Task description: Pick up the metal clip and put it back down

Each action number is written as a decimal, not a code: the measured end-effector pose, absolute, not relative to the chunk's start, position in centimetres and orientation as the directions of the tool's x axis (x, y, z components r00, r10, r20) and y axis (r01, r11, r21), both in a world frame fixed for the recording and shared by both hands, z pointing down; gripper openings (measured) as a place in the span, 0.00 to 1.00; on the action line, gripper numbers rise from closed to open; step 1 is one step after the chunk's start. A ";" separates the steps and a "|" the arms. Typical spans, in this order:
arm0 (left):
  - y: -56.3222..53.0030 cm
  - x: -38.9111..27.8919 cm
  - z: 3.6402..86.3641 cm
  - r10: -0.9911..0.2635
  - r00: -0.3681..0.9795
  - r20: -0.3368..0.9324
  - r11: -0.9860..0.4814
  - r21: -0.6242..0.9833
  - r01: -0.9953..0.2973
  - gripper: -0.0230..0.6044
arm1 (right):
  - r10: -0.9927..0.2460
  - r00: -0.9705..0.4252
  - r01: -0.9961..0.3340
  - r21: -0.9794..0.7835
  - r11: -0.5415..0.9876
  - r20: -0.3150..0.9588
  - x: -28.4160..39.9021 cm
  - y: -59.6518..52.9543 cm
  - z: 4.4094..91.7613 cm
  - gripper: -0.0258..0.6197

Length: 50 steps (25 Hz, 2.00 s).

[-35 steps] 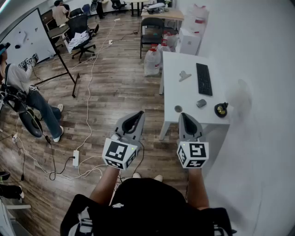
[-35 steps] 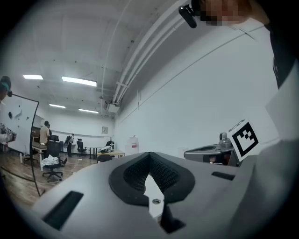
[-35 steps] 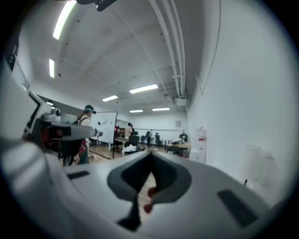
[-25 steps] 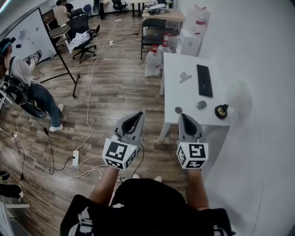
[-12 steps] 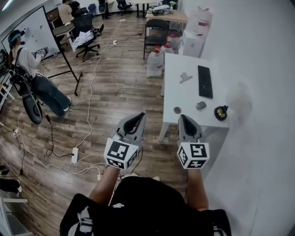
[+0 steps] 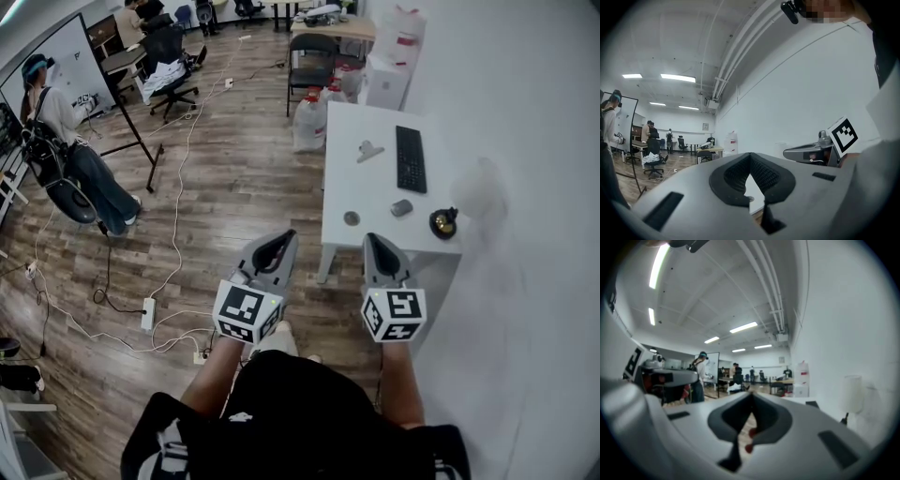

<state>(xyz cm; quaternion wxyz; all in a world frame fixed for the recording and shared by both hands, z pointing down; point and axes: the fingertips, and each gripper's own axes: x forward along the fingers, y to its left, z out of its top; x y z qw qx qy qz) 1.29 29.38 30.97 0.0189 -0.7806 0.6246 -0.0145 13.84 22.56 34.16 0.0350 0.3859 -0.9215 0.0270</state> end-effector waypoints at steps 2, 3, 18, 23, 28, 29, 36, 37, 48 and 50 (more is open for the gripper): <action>28.7 1.4 30.9 -0.975 0.221 -0.004 -0.221 -0.047 -0.974 0.08 | -0.709 -0.700 -0.712 -0.019 0.701 0.083 14.0 22.1 34.1 0.09; 28.3 1.5 30.9 -0.975 0.224 -0.006 -0.223 -0.049 -0.974 0.08 | -0.709 -0.700 -0.713 -0.018 0.701 0.083 14.0 21.8 34.1 0.09; 19.0 -1.3 31.6 -0.964 0.263 -0.020 -0.263 -0.039 -0.964 0.08 | -0.731 -0.674 -0.735 0.003 0.678 0.110 11.2 13.0 35.0 0.09; 13.7 -3.4 31.5 -0.960 0.279 -0.013 -0.279 -0.027 -0.960 0.08 | -0.734 -0.667 -0.739 0.007 0.673 0.129 9.0 8.2 35.4 0.09; 8.5 -5.3 30.9 -0.953 0.304 -0.012 -0.304 -0.022 -0.953 0.08 | -0.748 -0.648 -0.757 -0.003 0.654 0.143 7.2 3.1 35.2 0.09; 7.4 -5.6 30.9 -0.951 0.311 -0.009 -0.310 -0.022 -0.950 0.08 | -0.751 -0.644 -0.759 -0.004 0.651 0.147 6.7 2.1 35.2 0.09; 0.1 -9.4 31.5 -0.939 0.344 0.015 -0.344 -0.007 -0.939 0.08 | -0.766 -0.619 -0.779 -0.010 0.627 0.172 2.9 -4.8 35.7 0.09; -0.9 -10.0 31.5 -0.937 0.349 0.015 -0.349 -0.005 -0.937 0.08 | -0.769 -0.615 -0.782 -0.011 0.623 0.175 2.3 -5.7 35.8 0.09; -8.3 -13.4 33.2 -0.911 0.411 0.040 -0.408 0.070 -0.910 0.08 | -0.788 -0.567 -0.808 0.027 0.589 0.238 -1.3 -12.3 37.1 0.09; -9.0 -13.2 33.9 -0.904 0.425 0.051 -0.419 0.087 -0.904 0.08 | -0.789 -0.560 -0.809 0.037 0.587 0.253 -1.4 -13.0 37.5 0.09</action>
